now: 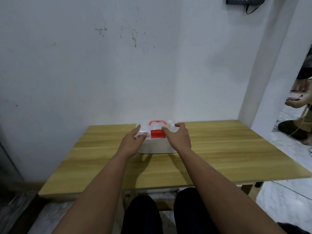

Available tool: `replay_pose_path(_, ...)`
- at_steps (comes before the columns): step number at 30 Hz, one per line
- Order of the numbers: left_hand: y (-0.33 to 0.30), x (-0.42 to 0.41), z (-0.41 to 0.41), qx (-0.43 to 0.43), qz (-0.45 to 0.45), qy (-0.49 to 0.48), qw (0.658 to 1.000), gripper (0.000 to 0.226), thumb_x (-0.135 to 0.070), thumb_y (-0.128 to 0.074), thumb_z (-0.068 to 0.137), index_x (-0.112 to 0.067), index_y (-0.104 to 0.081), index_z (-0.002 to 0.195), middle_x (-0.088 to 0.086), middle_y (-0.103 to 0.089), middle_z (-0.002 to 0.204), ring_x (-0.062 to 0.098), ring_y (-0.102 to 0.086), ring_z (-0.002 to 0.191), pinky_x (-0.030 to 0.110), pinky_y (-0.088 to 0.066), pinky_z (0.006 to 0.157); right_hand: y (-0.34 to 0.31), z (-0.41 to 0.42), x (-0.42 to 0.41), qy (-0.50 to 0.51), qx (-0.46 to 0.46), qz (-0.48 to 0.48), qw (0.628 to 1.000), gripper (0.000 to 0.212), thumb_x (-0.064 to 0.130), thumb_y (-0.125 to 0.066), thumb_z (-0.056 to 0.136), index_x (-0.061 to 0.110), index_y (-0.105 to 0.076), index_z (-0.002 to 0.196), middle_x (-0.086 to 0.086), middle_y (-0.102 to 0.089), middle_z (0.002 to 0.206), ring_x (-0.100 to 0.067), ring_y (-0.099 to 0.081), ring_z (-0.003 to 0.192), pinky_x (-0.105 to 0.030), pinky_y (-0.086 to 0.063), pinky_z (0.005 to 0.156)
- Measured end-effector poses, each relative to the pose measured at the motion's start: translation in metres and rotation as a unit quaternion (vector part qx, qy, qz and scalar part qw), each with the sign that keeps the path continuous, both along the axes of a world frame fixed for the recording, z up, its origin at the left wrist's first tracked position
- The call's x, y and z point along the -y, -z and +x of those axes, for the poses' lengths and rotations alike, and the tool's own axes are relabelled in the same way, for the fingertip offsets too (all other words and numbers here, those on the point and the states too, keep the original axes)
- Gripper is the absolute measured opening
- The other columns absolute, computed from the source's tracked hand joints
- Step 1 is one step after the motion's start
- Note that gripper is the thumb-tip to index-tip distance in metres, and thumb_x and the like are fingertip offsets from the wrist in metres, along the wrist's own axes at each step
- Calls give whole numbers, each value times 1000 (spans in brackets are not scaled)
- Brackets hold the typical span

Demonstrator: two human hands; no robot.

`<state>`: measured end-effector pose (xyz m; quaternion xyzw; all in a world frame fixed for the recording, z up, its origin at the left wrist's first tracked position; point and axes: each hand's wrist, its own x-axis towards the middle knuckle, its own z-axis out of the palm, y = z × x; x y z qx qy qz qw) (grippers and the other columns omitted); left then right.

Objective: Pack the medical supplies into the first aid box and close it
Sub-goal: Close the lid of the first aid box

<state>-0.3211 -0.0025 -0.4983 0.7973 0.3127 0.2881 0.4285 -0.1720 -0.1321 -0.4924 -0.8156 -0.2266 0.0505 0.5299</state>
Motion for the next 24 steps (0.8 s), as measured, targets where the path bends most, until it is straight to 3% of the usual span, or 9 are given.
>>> replay_pose_path(3, 7, -4, 2, 5, 15, -11, 1000, 63, -44, -61, 100, -32, -40, 159, 2, -39, 164, 26, -45, 143, 39, -44, 107, 4, 0, 4, -18, -3, 31, 999, 77, 60, -75, 76, 27, -49, 141, -2, -51, 144, -24, -54, 126, -42, -47, 101)
replay_pose_path(5, 14, -4, 3, 11, 35, -17, 999, 58, -29, -58, 103, -33, -39, 158, 2, -39, 164, 27, -43, 144, 42, -47, 108, 15, -1, 10, -40, 20, 50, 998, 82, 51, -81, 77, 26, -46, 147, -2, -47, 150, -23, -49, 134, -35, -45, 100)
replay_pose_path(9, 32, -3, 5, 50, 37, -11, 998, 70, -12, -59, 96, -40, -38, 156, -3, -39, 162, 24, -44, 142, 46, -53, 105, 40, 0, 22, -84, 94, 61, 990, 92, 48, -86, 77, 26, -40, 153, 1, -41, 157, -18, -43, 140, -34, -42, 109)
replay_pose_path(12, 42, -8, 10, 74, 29, -4, 997, 71, -26, -69, 94, -49, -38, 153, -7, -38, 161, 23, -46, 140, 49, -57, 100, 44, 4, 19, -68, 84, 116, 987, 73, 51, -77, 86, 29, -46, 148, 3, -47, 152, -15, -46, 136, -30, -46, 104)
replay_pose_path(16, 50, -15, 25, 114, 17, -36, 993, 58, -54, -62, 96, -53, -41, 150, -9, -37, 161, 23, -45, 141, 52, -57, 98, 48, 10, 1, -46, 48, 160, 985, 60, 56, -68, 91, 35, -48, 144, 5, -48, 151, -15, -49, 133, -10, -47, 79)
replay_pose_path(18, 51, -21, 36, 138, 10, -51, 989, 50, -59, -58, 97, -55, -46, 145, -11, -42, 157, 21, -47, 138, 51, -57, 99, 50, 18, -10, -43, 21, 183, 982, 59, 65, -67, 87, 45, -48, 140, 10, -48, 149, -17, -52, 132, -28, -62, 82)
replay_pose_path(20, 49, -29, 48, 162, -10, -60, 985, 42, -54, -57, 99, -55, -52, 140, -11, -47, 154, 19, -50, 136, 49, -58, 97, 51, 29, -21, -42, -4, 194, 980, 59, 75, -65, 81, 53, -49, 133, 12, -50, 145, -21, -57, 129, -46, -64, 82)
replay_pose_path(24, 46, -45, 75, 180, -52, -61, 980, 38, -42, -59, 102, -50, -58, 139, -10, -49, 151, 20, -55, 131, 45, -62, 89, 48, 57, -42, -24, -10, 199, 980, 51, 71, -68, 81, 54, -53, 127, 12, -57, 138, -20, -60, 125, -47, -62, 88)
